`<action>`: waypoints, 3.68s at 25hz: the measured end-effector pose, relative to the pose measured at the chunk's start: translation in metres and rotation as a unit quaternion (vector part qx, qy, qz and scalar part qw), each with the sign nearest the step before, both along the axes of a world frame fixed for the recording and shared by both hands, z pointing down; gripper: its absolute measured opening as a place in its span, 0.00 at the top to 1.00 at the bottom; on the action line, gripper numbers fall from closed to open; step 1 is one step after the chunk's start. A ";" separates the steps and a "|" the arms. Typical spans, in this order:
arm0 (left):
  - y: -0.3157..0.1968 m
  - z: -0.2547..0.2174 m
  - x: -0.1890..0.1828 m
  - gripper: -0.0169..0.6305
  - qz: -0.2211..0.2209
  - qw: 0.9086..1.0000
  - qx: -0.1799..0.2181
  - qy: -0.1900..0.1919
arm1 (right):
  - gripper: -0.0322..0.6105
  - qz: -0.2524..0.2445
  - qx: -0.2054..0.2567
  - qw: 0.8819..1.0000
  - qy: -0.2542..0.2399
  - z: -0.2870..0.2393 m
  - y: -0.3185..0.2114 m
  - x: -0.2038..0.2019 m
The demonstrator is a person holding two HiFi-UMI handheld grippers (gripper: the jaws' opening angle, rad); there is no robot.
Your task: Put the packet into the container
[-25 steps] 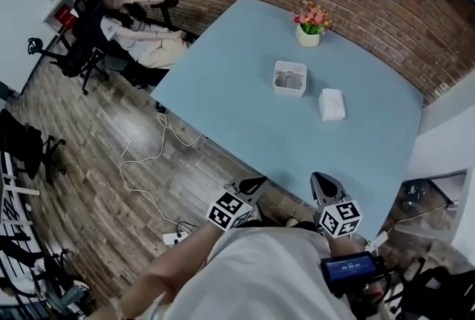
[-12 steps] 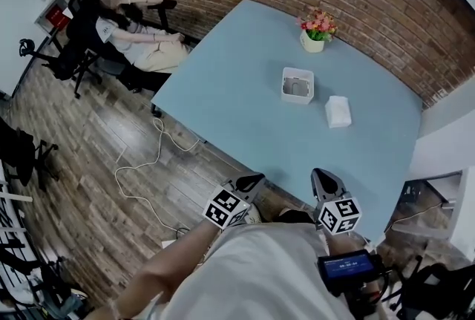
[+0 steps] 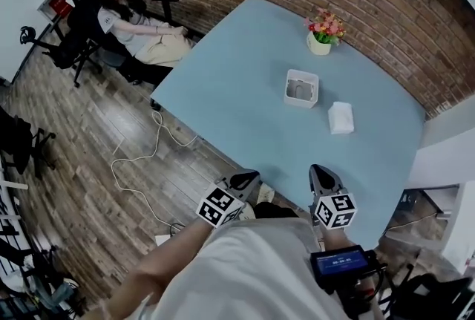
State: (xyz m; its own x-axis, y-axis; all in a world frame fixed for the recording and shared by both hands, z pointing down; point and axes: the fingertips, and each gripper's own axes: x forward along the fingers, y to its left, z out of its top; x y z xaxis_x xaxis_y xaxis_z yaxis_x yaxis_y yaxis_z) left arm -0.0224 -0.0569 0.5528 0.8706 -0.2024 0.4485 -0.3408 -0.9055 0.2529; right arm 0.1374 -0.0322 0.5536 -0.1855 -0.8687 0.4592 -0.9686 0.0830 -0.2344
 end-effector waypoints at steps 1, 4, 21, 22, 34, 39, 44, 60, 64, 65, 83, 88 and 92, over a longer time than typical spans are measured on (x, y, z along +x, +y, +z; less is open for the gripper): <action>-0.003 0.000 0.000 0.96 -0.003 1.000 -0.001 -0.001 | 0.93 -0.001 -0.004 1.000 0.002 0.003 -0.004 0.002; -0.009 0.002 0.003 0.96 -0.006 1.000 -0.004 -0.004 | 0.93 0.001 -0.015 1.000 0.008 0.010 -0.015 0.011; -0.036 0.015 0.039 0.96 -0.008 0.999 -0.031 -0.022 | 0.93 0.047 -0.060 0.995 0.060 0.038 -0.064 0.118; -0.038 0.014 0.041 0.96 -0.009 0.999 -0.031 -0.021 | 0.93 0.051 -0.061 0.995 0.065 0.038 -0.070 0.125; -0.046 0.023 0.050 0.96 -0.021 0.998 -0.048 -0.035 | 0.71 0.076 -0.120 0.983 0.114 0.061 -0.130 0.196; -0.047 0.027 0.051 0.96 -0.024 0.998 -0.053 -0.039 | 0.48 0.089 -0.173 0.975 0.108 0.081 -0.142 0.217; -0.046 0.030 0.049 0.96 -0.024 0.997 -0.059 -0.044 | 0.38 0.101 -0.225 0.964 0.098 0.099 -0.143 0.225; -0.042 0.033 0.047 0.96 -0.024 0.997 -0.056 -0.042 | 0.49 0.110 -0.246 0.960 0.072 0.107 -0.134 0.225; -0.043 0.032 0.045 0.96 -0.032 0.997 -0.053 -0.036 | 0.50 0.108 -0.240 0.962 0.069 0.101 -0.131 0.221; -0.042 0.031 0.043 0.96 -0.034 0.997 -0.054 -0.035 | 0.50 0.107 -0.237 0.963 0.069 0.098 -0.131 0.219; -0.037 0.032 0.021 0.96 -0.071 0.996 -0.051 -0.018 | 0.51 0.021 -0.130 0.984 0.119 0.013 -0.203 0.176; -0.038 0.029 0.014 0.96 -0.084 0.995 -0.059 -0.020 | 0.51 -0.053 -0.100 0.983 0.142 0.002 -0.227 0.155; -0.039 0.029 0.012 0.96 -0.091 0.994 -0.061 -0.022 | 0.51 -0.124 -0.083 0.972 0.180 -0.001 -0.244 0.138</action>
State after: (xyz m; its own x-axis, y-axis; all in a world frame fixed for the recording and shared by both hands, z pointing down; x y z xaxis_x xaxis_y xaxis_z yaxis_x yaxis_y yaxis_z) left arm -0.0109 -0.0963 0.5823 0.8037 -0.2955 0.5165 -0.5088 -0.7914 0.3389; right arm 0.2757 -0.2765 0.5525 -0.1816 -0.7260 0.6632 -0.9451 0.3153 0.0863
